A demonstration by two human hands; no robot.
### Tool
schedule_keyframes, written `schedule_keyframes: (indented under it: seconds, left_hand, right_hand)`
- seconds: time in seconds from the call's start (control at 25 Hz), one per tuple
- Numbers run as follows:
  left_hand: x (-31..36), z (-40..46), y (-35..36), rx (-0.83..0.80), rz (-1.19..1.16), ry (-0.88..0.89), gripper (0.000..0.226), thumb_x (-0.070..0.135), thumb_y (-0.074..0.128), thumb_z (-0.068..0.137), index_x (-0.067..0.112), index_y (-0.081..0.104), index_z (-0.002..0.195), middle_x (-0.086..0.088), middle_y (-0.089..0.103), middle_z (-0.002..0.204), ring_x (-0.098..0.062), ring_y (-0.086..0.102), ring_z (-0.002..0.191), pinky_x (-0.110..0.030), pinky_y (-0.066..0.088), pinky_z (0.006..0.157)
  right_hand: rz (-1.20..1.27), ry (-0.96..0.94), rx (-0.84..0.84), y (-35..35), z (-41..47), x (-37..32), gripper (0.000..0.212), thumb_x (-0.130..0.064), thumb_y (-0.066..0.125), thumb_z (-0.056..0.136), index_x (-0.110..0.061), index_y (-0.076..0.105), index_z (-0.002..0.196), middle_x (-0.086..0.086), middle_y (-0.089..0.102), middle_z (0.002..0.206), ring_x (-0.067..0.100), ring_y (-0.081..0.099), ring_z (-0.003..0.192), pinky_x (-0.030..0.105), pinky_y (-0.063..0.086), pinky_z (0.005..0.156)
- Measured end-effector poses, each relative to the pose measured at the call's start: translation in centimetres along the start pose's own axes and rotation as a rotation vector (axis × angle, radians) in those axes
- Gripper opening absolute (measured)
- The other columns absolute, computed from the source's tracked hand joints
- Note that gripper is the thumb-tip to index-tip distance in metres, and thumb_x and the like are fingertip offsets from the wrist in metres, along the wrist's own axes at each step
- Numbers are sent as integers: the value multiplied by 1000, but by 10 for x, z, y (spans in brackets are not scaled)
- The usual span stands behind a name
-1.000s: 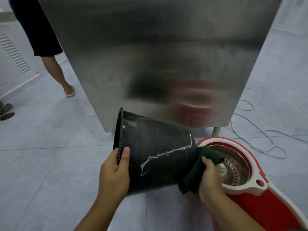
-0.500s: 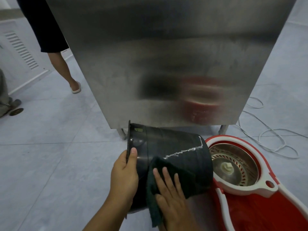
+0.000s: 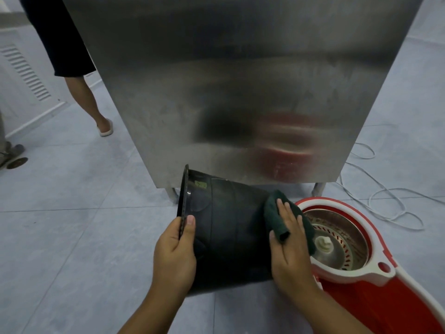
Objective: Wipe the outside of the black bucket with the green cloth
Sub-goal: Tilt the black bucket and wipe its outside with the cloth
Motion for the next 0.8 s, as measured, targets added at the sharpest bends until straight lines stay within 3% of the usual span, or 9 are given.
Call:
schedule_keyframes:
  seconds: [0.12,0.2,0.28,0.32,0.48,0.56,0.64,0.72,0.8]
  left_hand:
    - [-3,5,-2,44,-77,-65,30,37,40,99,24,64,88,4,69,89,-11,63,86,-23,46,65]
    - [-5,6,-1,35,-120,-109,31,38,40,99,23,65,89,2,70,89,-14,65,86,-27,49,66]
    - [-5,4,3,-10,-95,-96,31,36,40,99,23,66,89,1,73,87,-15,67,84,-27,50,65]
    - [-5,3,5,-30,-68,-71,31,36,41,99,23,67,89,1,73,85,-14,68,82,-26,51,65]
    - [-6,-3,6,-116,27,62,38,45,42,91,18,68,87,-5,73,81,-13,67,74,-31,57,65]
    - [-4,-5,3,-140,22,84,46,51,41,81,14,67,87,-9,72,81,-12,66,76,-21,57,61]
    - [-2,-5,-1,-114,17,91,47,51,41,79,12,66,86,-10,71,81,-12,66,75,-20,56,59]
    - [-2,-4,-6,-66,11,74,40,46,41,88,15,66,84,-9,71,80,-15,66,73,-22,54,60]
    - [-2,0,-8,-23,-15,33,32,36,41,97,21,66,84,-3,71,83,-13,66,79,-24,50,64]
  right_hand:
    - [-179,-196,-32,27,-36,-12,69,-15,37,95,-51,7,146,-11,-3,164,17,-2,150,45,3,119]
    - [-260,-358,-93,47,-59,-21,40,-25,44,91,-39,42,128,-4,-1,164,26,2,150,49,9,115]
    - [-274,-442,-148,48,-63,-31,20,-31,49,88,-26,54,106,-1,7,164,28,8,149,49,11,116]
    - [-231,-445,-158,43,-58,-37,23,-29,47,89,-23,56,110,-1,11,164,27,10,150,48,10,117]
    - [-34,-248,-76,9,-6,-53,51,-28,34,95,-23,36,146,-11,26,158,5,14,147,29,4,120]
    - [32,-42,-37,-5,20,-36,45,-30,37,95,-29,43,140,-14,44,145,5,31,139,29,18,117]
    - [117,152,20,-13,32,-12,32,-30,40,95,-29,51,125,-4,59,125,18,50,124,40,37,107]
    - [102,222,85,-11,21,-1,44,-33,38,93,-27,43,137,0,51,140,22,42,134,47,33,112]
    - [60,110,123,3,-6,-5,61,-26,39,93,-35,21,150,-15,21,159,11,15,148,41,14,121]
Point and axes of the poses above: each hand's wrist, its own z-axis towards the middle knuckle, its own y-axis out of the palm, x = y × z, the point moved 1 cm from there along z, towards the middle knuckle
